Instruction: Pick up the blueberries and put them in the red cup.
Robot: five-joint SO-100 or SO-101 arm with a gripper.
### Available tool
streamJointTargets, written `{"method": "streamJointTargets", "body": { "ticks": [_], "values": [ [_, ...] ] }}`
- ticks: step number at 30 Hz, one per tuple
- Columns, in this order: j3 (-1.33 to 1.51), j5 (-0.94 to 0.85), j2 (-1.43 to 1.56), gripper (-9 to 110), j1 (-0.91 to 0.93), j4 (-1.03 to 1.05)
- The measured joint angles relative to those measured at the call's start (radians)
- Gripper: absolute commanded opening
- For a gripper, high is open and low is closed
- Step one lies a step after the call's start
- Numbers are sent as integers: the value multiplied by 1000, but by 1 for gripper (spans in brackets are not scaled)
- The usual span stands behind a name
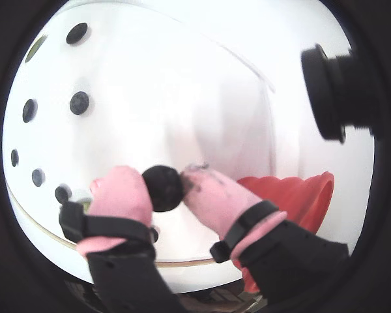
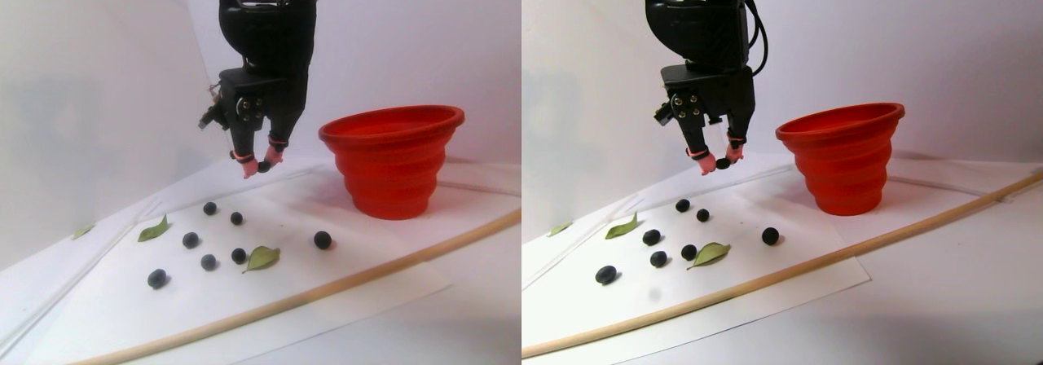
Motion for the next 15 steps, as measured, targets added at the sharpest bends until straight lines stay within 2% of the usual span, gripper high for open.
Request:
{"method": "streamJointTargets", "body": {
  "ticks": [15],
  "values": [
    [67,0,175,11,43,97]
  ]
}}
